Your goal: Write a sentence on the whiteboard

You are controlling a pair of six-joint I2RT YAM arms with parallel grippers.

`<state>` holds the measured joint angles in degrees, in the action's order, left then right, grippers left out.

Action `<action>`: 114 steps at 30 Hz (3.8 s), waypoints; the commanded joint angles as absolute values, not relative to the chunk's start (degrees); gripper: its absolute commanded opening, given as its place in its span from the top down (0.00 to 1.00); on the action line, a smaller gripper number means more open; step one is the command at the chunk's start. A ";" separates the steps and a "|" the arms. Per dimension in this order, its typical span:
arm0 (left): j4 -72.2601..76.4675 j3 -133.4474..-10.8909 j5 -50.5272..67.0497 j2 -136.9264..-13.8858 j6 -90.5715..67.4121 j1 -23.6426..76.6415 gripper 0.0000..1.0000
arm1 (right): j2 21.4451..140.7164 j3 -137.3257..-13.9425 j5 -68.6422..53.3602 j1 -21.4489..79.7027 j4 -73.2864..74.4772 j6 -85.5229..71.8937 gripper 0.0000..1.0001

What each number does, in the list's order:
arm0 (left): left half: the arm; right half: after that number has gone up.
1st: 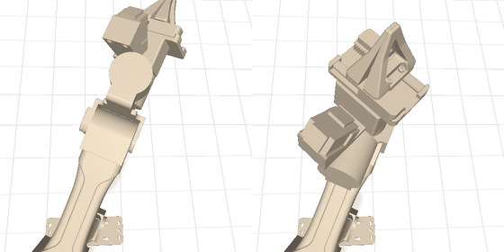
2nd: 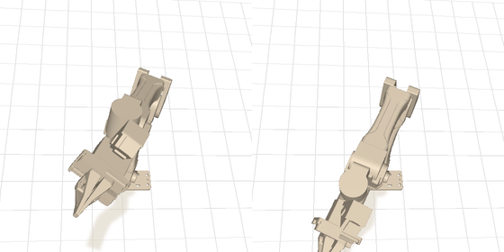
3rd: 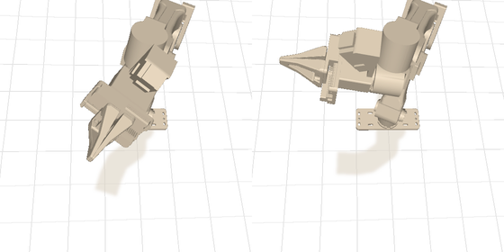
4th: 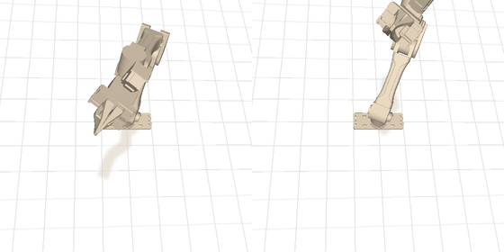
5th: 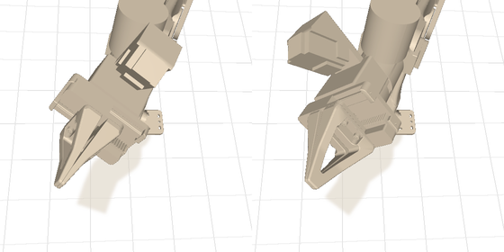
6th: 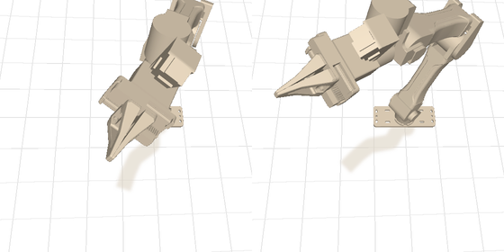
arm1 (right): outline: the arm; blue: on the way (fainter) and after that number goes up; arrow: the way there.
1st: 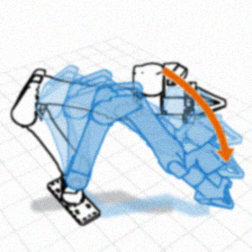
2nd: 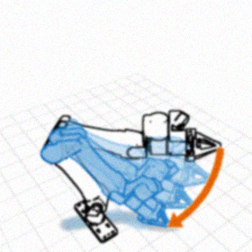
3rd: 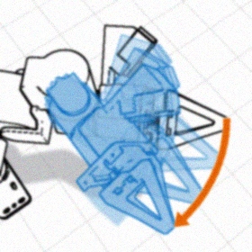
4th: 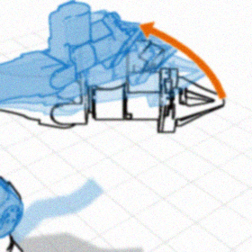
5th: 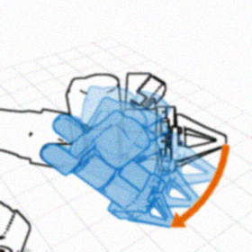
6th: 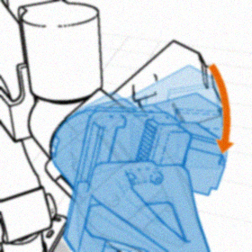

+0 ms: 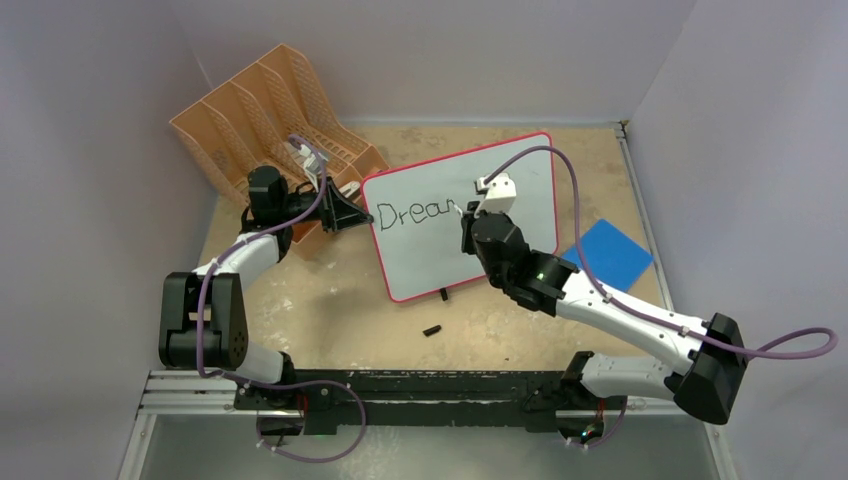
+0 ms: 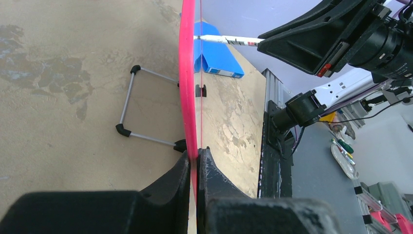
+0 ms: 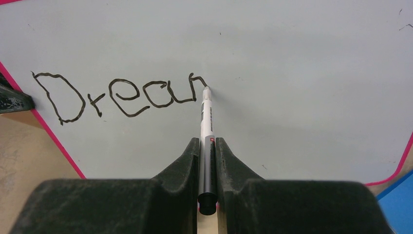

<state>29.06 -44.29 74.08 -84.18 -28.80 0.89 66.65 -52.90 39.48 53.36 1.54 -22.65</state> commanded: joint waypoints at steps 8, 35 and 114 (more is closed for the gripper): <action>29.67 -45.67 75.62 -82.79 -26.36 1.76 1.00 | 65.58 -51.86 39.04 52.82 4.42 -24.34 1.00; 29.70 -45.70 75.59 -82.79 -26.28 1.84 1.00 | 65.41 -54.64 39.19 52.82 -2.09 -20.48 1.00; 29.51 -45.68 75.56 -82.74 -26.19 1.85 1.00 | 64.15 -51.17 37.76 50.62 4.15 -24.69 1.00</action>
